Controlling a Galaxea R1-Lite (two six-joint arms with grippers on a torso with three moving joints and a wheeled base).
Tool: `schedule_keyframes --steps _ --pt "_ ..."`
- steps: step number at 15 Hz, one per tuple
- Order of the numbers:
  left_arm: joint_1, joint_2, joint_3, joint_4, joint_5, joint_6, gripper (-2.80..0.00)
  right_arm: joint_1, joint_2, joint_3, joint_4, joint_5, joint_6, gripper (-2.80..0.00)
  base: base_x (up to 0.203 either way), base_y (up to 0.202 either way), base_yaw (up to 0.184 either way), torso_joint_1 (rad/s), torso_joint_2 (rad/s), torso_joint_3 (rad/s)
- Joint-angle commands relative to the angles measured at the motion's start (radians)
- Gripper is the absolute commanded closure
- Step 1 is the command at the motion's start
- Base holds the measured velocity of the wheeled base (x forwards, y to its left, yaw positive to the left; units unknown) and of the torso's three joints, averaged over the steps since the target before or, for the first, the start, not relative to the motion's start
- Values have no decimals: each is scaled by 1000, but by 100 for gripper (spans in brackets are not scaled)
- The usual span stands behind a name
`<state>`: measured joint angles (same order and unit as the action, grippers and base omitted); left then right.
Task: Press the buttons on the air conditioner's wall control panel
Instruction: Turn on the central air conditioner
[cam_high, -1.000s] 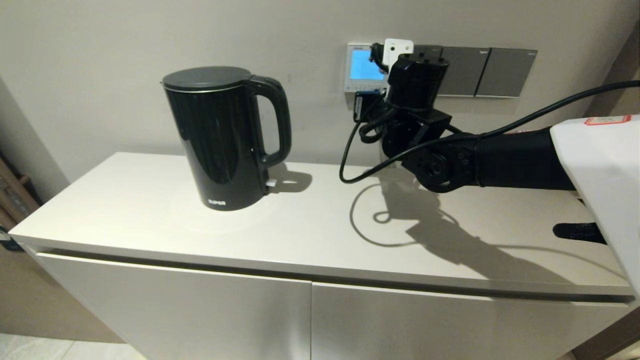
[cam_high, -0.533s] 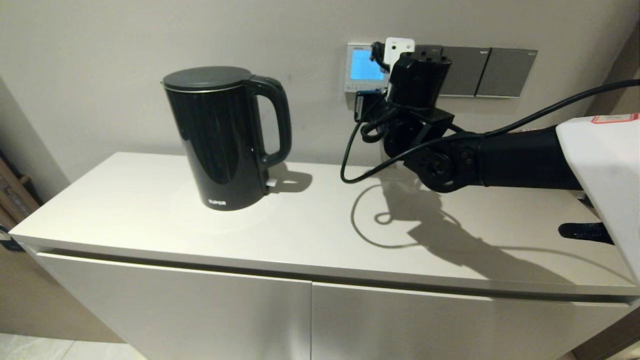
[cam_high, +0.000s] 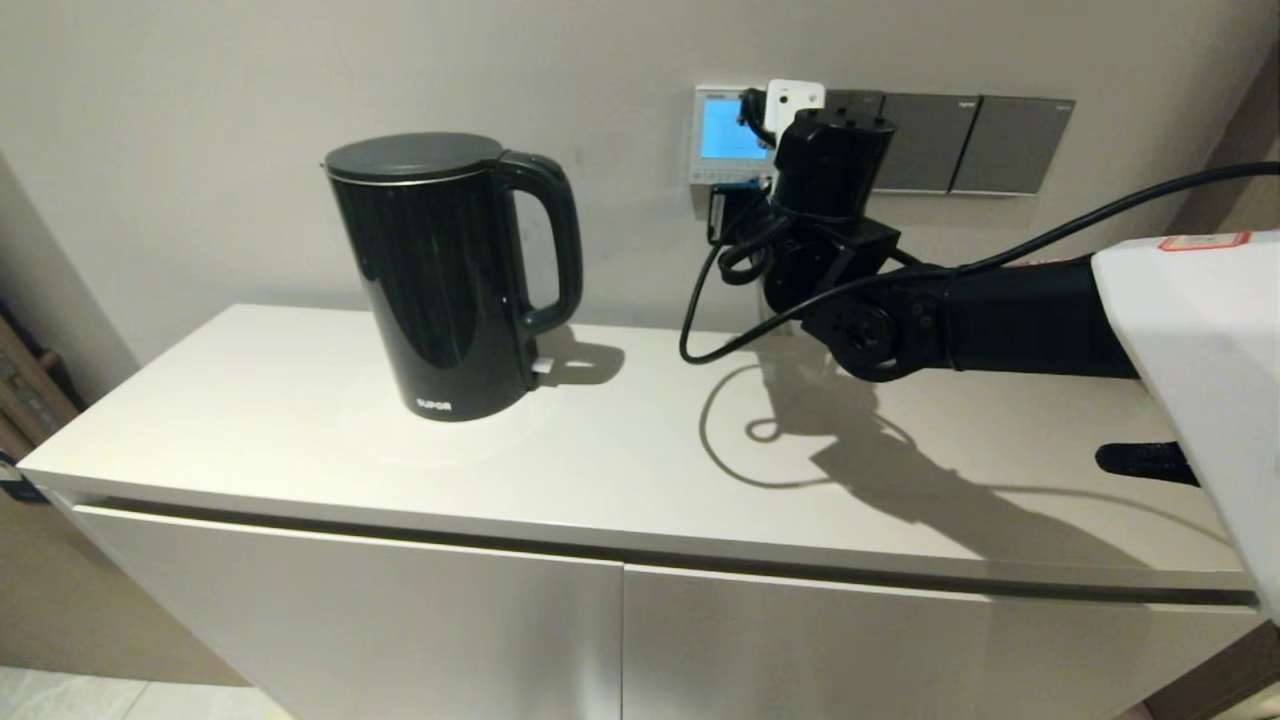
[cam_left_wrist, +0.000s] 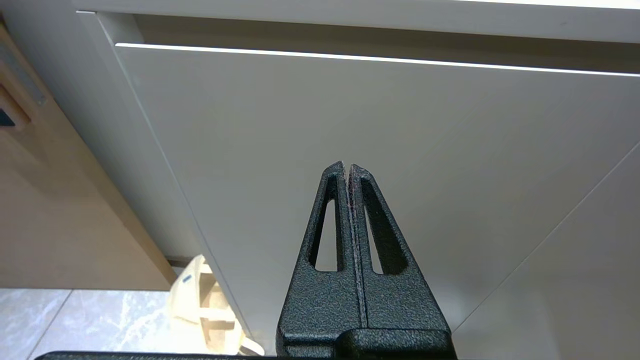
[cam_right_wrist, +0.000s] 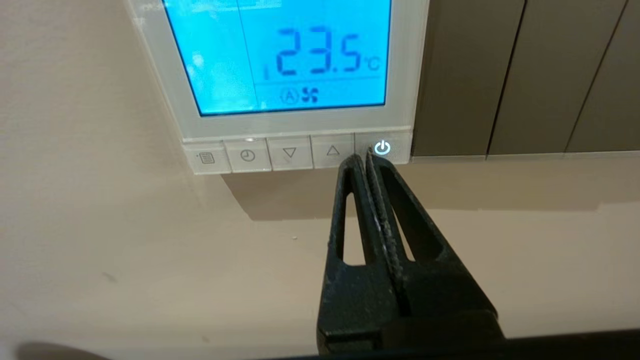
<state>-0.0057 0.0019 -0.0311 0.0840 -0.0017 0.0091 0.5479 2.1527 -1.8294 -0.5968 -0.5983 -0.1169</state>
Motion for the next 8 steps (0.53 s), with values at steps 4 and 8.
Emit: schedule_keyframes --steps 4,8 --pt "0 0 0 0 -1 0 0 0 0 6 -7 -3 -1 0 0 0 0 0 0 0" --pt "0 0 0 0 0 0 0 17 -30 25 -16 -6 0 0 0 0 0 0 0 0"
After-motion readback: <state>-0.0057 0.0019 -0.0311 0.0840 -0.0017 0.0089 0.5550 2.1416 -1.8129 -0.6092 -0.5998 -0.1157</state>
